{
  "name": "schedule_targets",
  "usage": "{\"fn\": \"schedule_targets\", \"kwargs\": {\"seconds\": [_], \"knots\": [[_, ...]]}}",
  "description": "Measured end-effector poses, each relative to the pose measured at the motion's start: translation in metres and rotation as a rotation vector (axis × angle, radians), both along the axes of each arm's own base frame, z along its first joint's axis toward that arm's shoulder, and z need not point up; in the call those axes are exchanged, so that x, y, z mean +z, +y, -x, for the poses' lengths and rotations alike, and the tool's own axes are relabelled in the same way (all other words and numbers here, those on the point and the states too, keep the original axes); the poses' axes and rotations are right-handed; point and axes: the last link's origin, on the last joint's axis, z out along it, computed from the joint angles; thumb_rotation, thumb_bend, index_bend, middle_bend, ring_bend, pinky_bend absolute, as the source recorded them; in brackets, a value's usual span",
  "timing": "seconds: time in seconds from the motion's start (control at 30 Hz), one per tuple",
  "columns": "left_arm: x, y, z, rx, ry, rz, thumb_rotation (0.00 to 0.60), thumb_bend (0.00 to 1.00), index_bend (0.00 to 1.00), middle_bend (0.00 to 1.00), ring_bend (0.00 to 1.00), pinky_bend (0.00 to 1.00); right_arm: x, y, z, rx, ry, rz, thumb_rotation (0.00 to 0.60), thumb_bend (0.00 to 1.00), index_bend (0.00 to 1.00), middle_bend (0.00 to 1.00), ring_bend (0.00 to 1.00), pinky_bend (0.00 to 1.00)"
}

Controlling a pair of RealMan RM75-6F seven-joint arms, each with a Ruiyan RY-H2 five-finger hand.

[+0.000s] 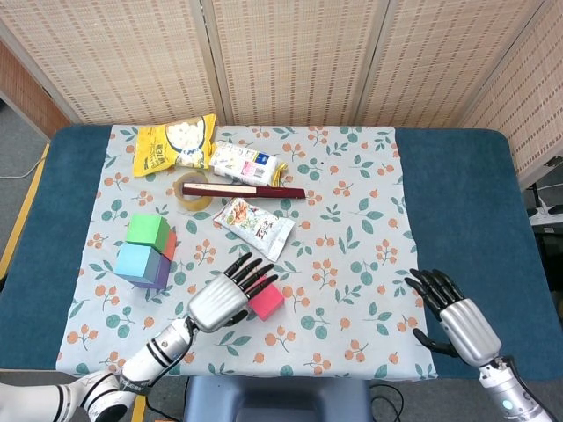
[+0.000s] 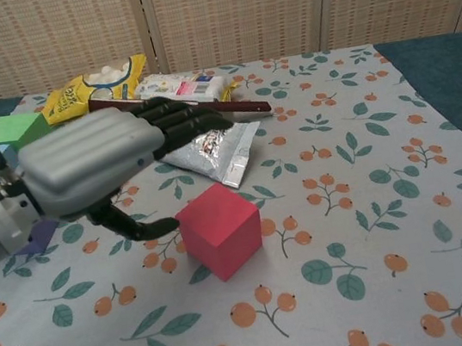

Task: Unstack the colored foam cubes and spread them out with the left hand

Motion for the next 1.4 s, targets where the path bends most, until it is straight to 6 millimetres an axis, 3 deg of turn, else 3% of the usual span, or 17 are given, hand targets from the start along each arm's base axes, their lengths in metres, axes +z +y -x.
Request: {"fn": "schedule_targets", "kwargs": {"seconds": [0.17,0.3,0.4,0.5,0.7,0.9,1.17,1.4], "knots": [[0.062,0.006,0.025,0.127,-0.091,-0.242,0.600,0.33,0.05,0.22,0.13,0.13,0.002,-0.002,0.000,-0.003,0.004,0.009,0.600,0.21,0.00,0.00,0.00,0.00],[0.116,0.010,0.065,0.332,-0.126,-0.343,0.600,0.33,0.08,0.24,0.14,0.14,0.002,-0.003,-0.001,-0.002,-0.006,0.013,0.600,0.21,0.00,0.00,0.00,0.00],[0.139,0.008,0.095,0.481,-0.162,-0.349,0.600,0.32,0.09,0.25,0.14,0.14,0.002,-0.002,-0.001,-0.003,-0.006,0.014,0.600,0.21,0.00,0.00,0.00,0.00],[0.148,0.002,0.122,0.620,-0.165,-0.326,0.600,0.32,0.12,0.24,0.14,0.14,0.001,-0.002,-0.001,-0.008,-0.001,0.008,0.600,0.21,0.00,0.00,0.00,0.00],[0.147,-0.010,0.158,0.792,-0.090,-0.254,0.600,0.33,0.16,0.24,0.14,0.14,0.001,-0.003,0.000,-0.012,0.000,0.007,0.600,0.21,0.00,0.00,0.00,0.00],[0.126,-0.009,0.165,0.814,-0.011,-0.166,0.600,0.32,0.16,0.24,0.14,0.13,0.000,-0.004,0.000,-0.017,0.001,0.009,0.600,0.21,0.00,0.00,0.00,0.00],[0.097,-0.005,0.140,0.715,-0.008,-0.089,0.600,0.33,0.08,0.27,0.18,0.13,0.001,-0.006,0.001,-0.021,-0.003,0.021,0.600,0.21,0.00,0.00,0.00,0.00],[0.074,-0.008,0.097,0.552,-0.064,-0.028,0.600,0.33,0.07,0.26,0.18,0.13,0.000,-0.006,0.001,-0.024,-0.001,0.012,0.600,0.21,0.00,0.00,0.00,0.00]]}}
